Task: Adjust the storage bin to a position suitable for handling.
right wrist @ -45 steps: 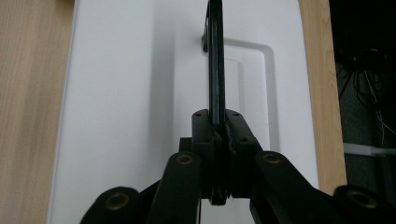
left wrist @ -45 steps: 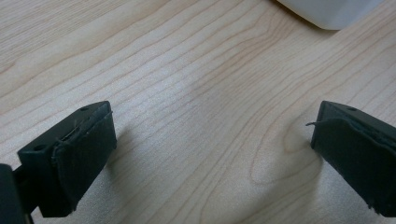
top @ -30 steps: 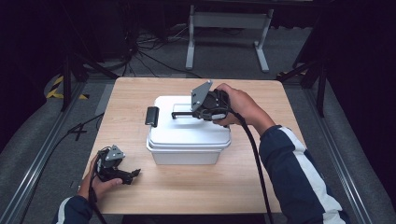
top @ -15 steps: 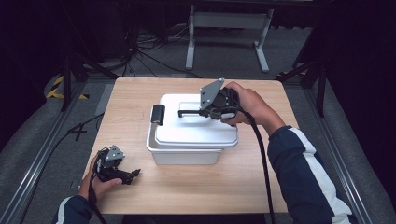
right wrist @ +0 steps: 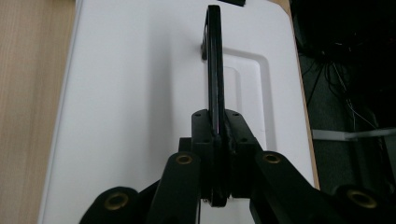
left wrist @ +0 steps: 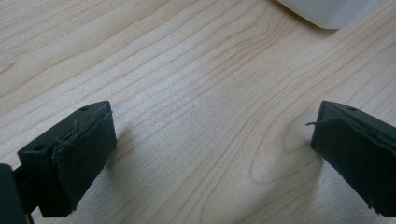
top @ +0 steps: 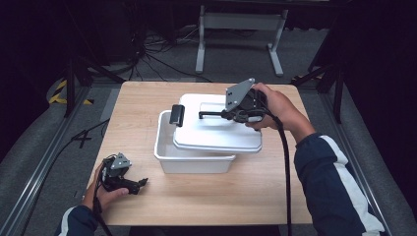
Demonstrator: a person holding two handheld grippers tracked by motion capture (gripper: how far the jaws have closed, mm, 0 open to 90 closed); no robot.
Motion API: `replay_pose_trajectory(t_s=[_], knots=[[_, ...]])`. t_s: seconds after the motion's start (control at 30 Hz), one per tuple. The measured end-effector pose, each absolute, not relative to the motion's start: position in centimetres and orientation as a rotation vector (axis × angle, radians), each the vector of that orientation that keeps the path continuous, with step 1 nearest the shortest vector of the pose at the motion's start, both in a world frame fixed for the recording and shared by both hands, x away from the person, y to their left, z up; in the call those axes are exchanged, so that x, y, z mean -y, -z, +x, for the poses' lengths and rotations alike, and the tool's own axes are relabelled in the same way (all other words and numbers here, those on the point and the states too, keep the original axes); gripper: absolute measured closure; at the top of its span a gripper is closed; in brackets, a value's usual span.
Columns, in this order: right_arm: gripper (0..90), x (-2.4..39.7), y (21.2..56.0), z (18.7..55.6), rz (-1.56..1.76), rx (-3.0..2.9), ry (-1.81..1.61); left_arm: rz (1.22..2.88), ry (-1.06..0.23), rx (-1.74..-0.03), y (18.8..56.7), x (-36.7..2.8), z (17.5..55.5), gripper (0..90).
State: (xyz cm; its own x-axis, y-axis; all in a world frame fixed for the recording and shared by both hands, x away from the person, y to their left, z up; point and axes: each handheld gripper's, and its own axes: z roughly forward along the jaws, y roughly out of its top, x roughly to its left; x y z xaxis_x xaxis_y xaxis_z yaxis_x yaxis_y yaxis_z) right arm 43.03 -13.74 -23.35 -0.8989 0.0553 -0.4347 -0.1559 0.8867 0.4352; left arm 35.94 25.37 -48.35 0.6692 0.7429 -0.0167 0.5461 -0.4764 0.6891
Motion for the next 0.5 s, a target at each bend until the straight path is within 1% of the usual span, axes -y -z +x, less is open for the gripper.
replay_pose_trajectory(t_s=[0.23, 0.5], knots=[[84.7, 15.5, 23.1, 43.0, -0.036, -2.605, -0.657, 2.206, -0.380, -0.974, 48.3, -25.4, 36.1, 0.4], [84.8, 18.5, 22.8, 43.1, 0.021, -2.593, -0.663, 2.207, -0.366, -0.975, 48.4, -25.4, 36.1, 0.2]])
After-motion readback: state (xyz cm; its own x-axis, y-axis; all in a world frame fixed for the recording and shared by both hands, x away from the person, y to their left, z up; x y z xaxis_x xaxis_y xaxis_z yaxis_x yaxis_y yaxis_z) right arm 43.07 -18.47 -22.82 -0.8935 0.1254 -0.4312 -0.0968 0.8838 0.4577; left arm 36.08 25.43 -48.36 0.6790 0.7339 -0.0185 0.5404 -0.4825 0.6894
